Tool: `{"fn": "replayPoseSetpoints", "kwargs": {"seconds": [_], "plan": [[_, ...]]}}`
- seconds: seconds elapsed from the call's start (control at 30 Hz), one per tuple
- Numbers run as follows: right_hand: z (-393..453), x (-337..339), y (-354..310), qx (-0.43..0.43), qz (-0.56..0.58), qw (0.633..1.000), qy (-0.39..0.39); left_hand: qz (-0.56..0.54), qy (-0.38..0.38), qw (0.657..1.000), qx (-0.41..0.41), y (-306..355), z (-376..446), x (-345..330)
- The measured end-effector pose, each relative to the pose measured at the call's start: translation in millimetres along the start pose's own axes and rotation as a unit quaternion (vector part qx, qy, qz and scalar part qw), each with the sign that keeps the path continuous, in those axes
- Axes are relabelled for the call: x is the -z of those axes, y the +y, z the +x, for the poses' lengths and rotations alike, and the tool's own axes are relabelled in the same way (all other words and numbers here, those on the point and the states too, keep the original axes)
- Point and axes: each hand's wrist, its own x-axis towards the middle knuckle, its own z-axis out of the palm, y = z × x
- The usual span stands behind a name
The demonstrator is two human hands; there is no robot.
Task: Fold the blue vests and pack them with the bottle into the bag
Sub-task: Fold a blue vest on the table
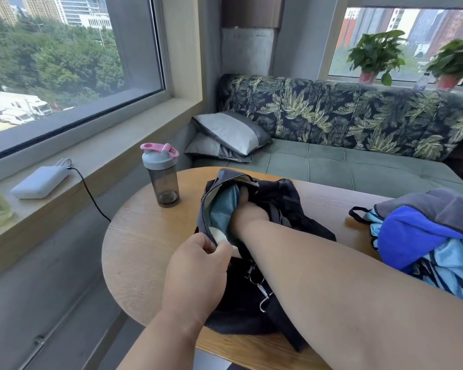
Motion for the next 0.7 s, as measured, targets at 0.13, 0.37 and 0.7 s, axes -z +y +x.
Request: {"fn": "replayPoseSetpoints", "kwargs": {"seconds": [0.13, 0.37, 0.7], "plan": [[-5.5, 16.2, 1.5, 0.011, -0.099, 0.994, -0.037, -0.002, 0.000, 1.000, 0.002, -0.7, -1.6, 2.8], [17.2, 31.5, 1.5, 0.110, -0.240, 0.964, 0.023, -0.012, 0.010, 1.000, 0.008, 0.9, 0.6, 11.4], [12.7, 41.8, 3.3, 0.178, -0.339, 0.924, -0.019, -0.025, 0.023, 0.999, 0.011, 0.2, 6.7, 15.1]]}}
